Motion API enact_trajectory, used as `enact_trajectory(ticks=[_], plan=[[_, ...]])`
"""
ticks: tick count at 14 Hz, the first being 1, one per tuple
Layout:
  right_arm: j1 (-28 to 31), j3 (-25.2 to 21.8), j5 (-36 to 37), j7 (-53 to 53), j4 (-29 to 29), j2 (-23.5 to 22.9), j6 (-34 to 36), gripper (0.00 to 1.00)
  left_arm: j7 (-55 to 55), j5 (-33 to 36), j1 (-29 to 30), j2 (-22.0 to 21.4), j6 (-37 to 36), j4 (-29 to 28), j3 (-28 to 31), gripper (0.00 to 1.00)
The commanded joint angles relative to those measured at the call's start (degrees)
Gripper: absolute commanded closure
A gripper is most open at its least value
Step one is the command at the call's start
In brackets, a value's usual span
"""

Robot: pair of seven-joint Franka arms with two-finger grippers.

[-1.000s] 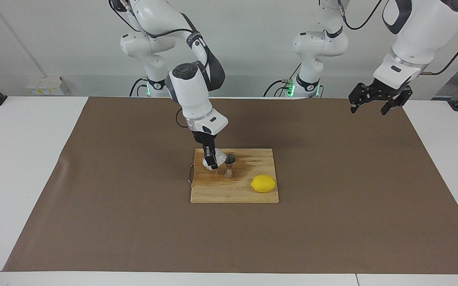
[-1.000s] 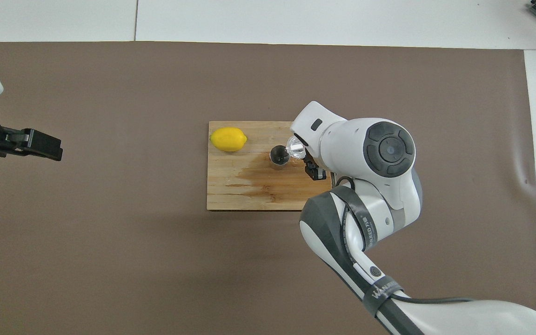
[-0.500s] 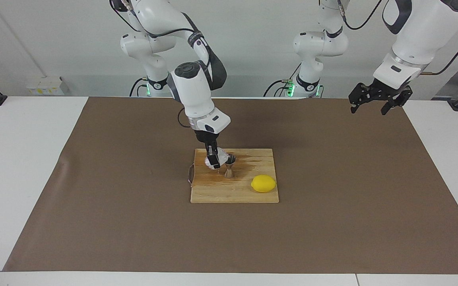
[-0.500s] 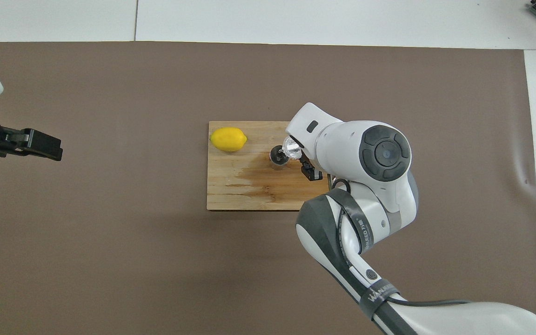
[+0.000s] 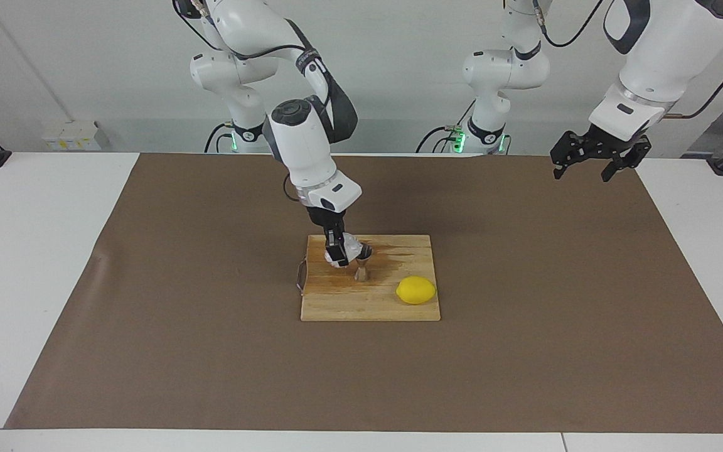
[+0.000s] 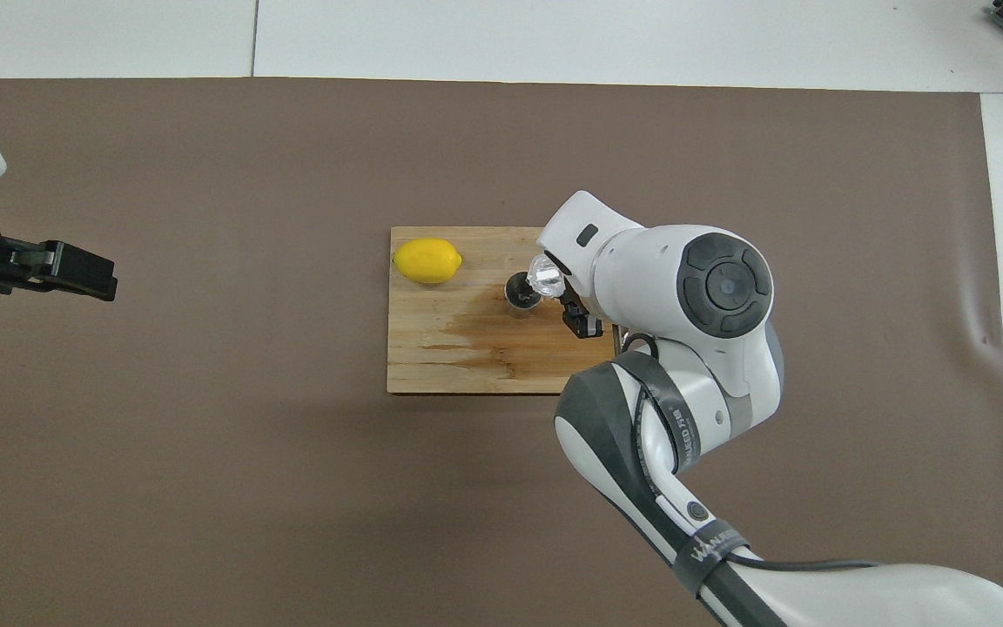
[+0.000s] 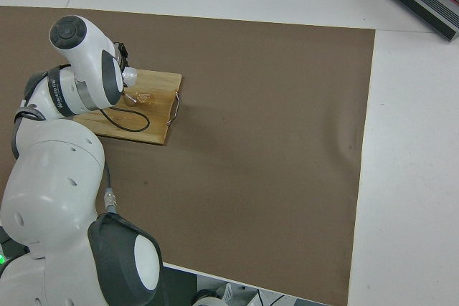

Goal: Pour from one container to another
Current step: 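Turn the cup upright and carry it back with the right gripper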

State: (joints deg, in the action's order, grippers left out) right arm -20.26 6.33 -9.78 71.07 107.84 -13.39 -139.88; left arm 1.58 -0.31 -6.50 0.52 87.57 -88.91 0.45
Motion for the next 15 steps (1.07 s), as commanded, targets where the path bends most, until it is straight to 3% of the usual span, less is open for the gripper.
enact_trajectory(ticks=[1, 9, 13, 15], plan=[[1.45, 0.53, -5.67, 2.92, 0.88, 0.91, -0.93, 0.93, 0.17, 0.66, 0.00, -1.66, 0.14, -1.79, 0.08, 0.00], [6.89, 0.53, -21.50, 12.85, 0.88, 1.00, 0.56, 0.93, 0.17, 0.66, 0.00, -1.66, 0.06, -1.79, 0.08, 0.00], [12.60, 0.62, -28.00, 21.09, 1.84, 1.26, 3.73, 0.95, 0.17, 0.66, 0.00, -1.66, 0.06, -1.79, 0.08, 0.00], [15.77, 0.53, -34.75, 27.33, 3.42, 1.26, 6.70, 0.95, 0.17, 0.66, 0.00, -1.66, 0.06, -1.79, 0.08, 0.00]])
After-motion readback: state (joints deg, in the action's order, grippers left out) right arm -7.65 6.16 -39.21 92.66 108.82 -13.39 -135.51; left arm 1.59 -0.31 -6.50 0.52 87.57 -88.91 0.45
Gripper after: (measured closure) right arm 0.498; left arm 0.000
